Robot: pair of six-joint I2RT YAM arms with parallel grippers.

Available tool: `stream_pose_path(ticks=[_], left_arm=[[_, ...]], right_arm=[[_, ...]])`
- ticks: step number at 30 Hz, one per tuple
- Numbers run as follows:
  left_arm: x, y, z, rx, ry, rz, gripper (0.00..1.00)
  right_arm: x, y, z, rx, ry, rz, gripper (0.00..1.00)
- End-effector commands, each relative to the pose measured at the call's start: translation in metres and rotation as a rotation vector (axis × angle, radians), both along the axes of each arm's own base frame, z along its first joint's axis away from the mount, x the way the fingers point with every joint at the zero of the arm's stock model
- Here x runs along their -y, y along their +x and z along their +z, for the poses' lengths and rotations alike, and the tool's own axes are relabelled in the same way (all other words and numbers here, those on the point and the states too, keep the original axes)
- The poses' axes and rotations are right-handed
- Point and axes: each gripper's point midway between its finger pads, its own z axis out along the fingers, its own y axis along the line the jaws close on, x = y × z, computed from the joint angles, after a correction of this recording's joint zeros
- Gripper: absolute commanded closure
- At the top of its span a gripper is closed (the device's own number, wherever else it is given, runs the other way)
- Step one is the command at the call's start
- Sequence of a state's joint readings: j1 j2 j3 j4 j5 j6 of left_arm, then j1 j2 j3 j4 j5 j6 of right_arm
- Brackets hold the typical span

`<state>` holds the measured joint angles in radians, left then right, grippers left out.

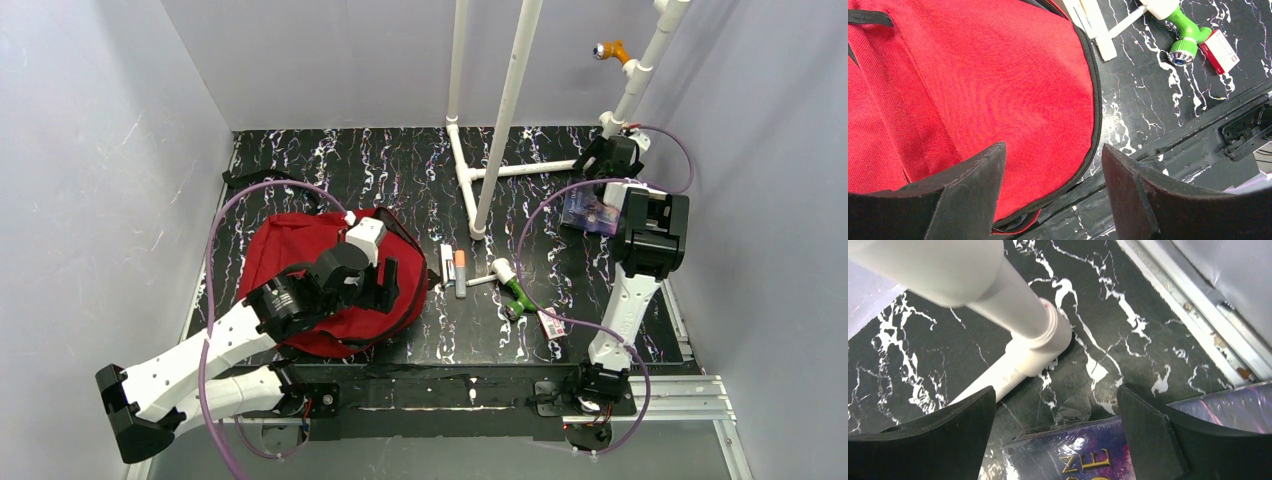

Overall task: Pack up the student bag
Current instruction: Adjust the book at the center of the board.

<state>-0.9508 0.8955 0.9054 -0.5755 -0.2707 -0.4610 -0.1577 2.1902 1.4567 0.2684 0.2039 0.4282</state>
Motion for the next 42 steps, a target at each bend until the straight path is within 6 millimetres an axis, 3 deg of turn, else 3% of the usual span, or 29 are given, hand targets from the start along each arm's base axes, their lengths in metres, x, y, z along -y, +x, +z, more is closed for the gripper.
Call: stream_pose_path(ticks=[1, 6, 10, 12, 14, 17, 20, 22, 26, 31, 34, 38, 42], left_arm=[[0.001, 0.002, 0.016, 0.042, -0.033, -0.015, 0.31], [0.011, 0.004, 0.018, 0.039, -0.053, -0.038, 0.29], [0.024, 0.005, 0.02, 0.03, -0.073, -0.071, 0.27], [0.03, 0.005, 0.019, 0.019, -0.076, -0.086, 0.26], [0.035, 0.004, 0.018, 0.007, -0.084, -0.098, 0.25], [0.041, 0.002, 0.017, -0.009, -0.1, -0.118, 0.24], [0.044, 0.001, 0.019, -0.013, -0.115, -0.127, 0.23], [0.044, 0.0, 0.019, -0.009, -0.12, -0.129, 0.23], [0.043, -0.002, 0.023, -0.008, -0.134, -0.135, 0.22], [0.04, -0.005, 0.023, -0.009, -0.134, -0.139, 0.2], [0.037, -0.007, 0.021, -0.013, -0.127, -0.138, 0.19], [0.036, -0.009, 0.023, -0.014, -0.138, -0.136, 0.19], [0.035, -0.008, 0.022, -0.018, -0.147, -0.119, 0.19]], right_arm=[[-0.03, -0.054, -0.041, -0.194, 0.131, 0.021, 0.02], [-0.065, -0.104, -0.033, -0.203, 0.282, 0.056, 0.02], [-0.128, -0.149, -0.036, -0.243, 0.388, 0.228, 0.02], [-0.151, -0.163, -0.032, -0.268, 0.383, 0.309, 0.02], [-0.159, -0.169, -0.018, -0.275, 0.351, 0.358, 0.02], [-0.133, -0.175, 0.011, -0.297, 0.19, 0.31, 0.02], [-0.076, -0.189, 0.041, -0.274, -0.012, 0.068, 0.01], [-0.037, -0.208, 0.049, -0.225, 0.004, -0.122, 0.02], [0.007, -0.253, 0.034, -0.119, 0.212, -0.392, 0.02], [0.044, -0.295, 0.025, -0.034, 0.249, -0.63, 0.02], [0.053, -0.302, 0.004, -0.078, 0.309, -0.631, 0.02], [0.056, -0.286, -0.002, -0.123, 0.28, -0.525, 0.02], [0.032, -0.269, 0.002, -0.065, 0.344, -0.395, 0.17]])
